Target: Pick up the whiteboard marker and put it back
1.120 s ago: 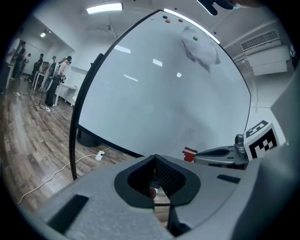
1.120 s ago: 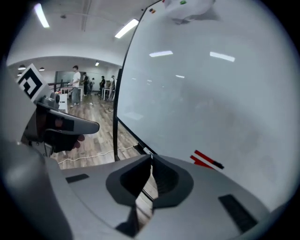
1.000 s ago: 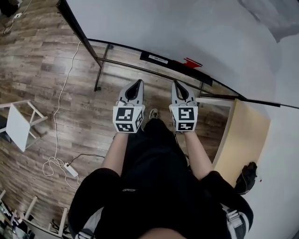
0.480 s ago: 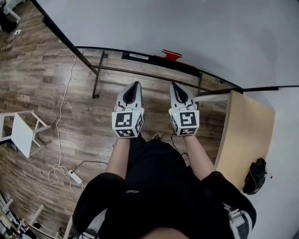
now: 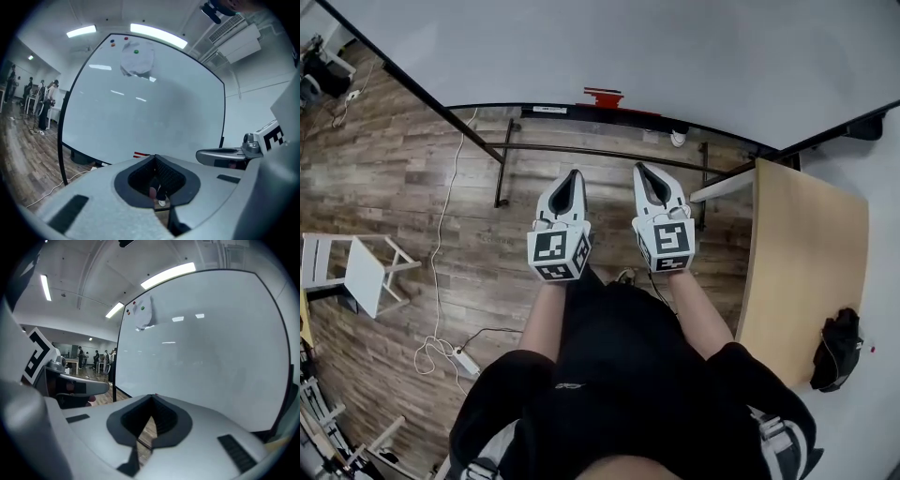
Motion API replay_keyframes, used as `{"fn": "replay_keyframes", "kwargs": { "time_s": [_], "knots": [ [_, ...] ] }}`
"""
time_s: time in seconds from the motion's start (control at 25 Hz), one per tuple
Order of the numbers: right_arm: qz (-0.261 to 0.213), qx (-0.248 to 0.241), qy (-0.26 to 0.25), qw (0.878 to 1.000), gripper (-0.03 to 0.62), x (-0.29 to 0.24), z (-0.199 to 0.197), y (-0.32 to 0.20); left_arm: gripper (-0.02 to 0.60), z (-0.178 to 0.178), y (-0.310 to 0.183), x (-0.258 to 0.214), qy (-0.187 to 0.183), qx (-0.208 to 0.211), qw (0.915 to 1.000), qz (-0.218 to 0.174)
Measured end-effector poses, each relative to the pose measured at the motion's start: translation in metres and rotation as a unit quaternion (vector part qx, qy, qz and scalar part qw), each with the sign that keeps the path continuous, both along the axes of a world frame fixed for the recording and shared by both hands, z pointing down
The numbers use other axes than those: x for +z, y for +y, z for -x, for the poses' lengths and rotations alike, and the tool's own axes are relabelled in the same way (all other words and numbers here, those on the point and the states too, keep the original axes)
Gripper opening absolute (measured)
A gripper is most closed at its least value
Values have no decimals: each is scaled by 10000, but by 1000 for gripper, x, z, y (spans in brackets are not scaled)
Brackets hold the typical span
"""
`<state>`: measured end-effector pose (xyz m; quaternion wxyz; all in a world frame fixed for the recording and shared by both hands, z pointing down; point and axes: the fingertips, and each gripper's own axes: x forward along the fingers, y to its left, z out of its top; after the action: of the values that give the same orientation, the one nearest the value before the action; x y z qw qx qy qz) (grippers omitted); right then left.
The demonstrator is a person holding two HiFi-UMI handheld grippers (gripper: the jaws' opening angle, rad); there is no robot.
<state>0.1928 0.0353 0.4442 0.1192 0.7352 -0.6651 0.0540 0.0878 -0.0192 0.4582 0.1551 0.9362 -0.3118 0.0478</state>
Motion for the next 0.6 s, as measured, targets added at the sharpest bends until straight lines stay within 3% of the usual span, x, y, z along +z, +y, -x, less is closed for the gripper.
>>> {"fn": "replay_keyframes", "kwargs": {
  "time_s": [0.28,0.6],
  "knots": [
    [-396,-74,-18,9992,2,-34,-8,67,6,5,56,-40,161,-255,9990,-337],
    [-778,56,55,9969,2,-65,-3,98,6,3,91,-74,210,51,9975,-669]
  ]
}}
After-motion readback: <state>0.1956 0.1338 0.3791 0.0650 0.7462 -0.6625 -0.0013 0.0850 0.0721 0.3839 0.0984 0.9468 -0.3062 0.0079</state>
